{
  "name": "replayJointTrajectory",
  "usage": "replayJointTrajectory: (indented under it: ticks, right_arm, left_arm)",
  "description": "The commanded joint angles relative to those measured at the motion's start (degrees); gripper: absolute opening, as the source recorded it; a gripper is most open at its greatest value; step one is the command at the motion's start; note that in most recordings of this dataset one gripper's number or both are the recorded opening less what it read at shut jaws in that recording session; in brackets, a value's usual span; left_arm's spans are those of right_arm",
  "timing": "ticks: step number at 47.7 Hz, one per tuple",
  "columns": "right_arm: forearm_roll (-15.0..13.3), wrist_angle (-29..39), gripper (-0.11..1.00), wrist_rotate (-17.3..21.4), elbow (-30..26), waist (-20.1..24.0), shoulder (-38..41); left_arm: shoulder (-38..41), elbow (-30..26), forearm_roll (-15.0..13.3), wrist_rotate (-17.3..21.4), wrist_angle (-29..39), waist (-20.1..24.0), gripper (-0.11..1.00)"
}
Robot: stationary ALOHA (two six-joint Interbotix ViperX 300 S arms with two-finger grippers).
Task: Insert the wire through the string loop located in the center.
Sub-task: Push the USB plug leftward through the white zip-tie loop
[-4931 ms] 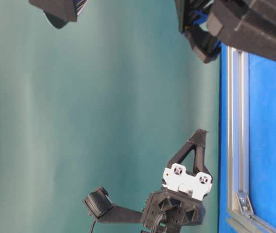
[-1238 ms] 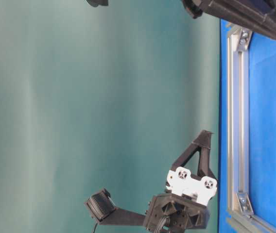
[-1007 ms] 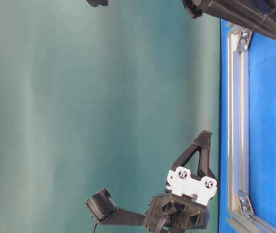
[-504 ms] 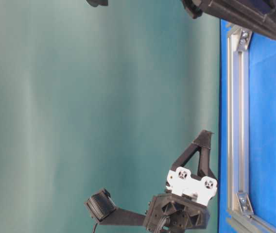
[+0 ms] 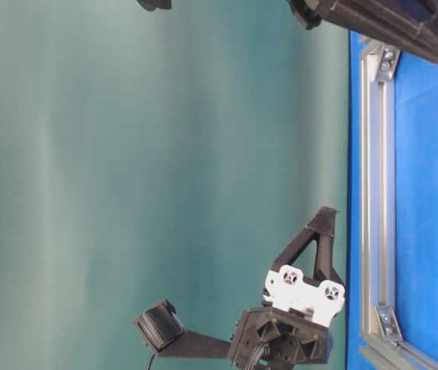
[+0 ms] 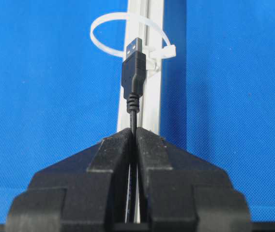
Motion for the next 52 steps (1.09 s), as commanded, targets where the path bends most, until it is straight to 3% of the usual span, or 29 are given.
replayJointTrajectory:
  ticks: [1, 28, 52]
  right_arm:
    - [0.2, -0.6, -0.01, 0.0, -0.9, -0.1, -0.4]
    - [0.2, -0.5, -0.01, 0.1, -1.0, -0.1, -0.3]
    - [0.2, 0.1, -0.01, 0.1, -6.2, 0.6, 4.0]
  left_arm:
    - [-1.9, -0.4, 0.2, 0.0, -0.4, -0.2, 0.00]
    - [-1.9, -0.4, 0.2, 0.0, -0.3, -0.2, 0.00]
    - [-2.0, -0.2, 0.2, 0.1, -0.4, -0.2, 0.00]
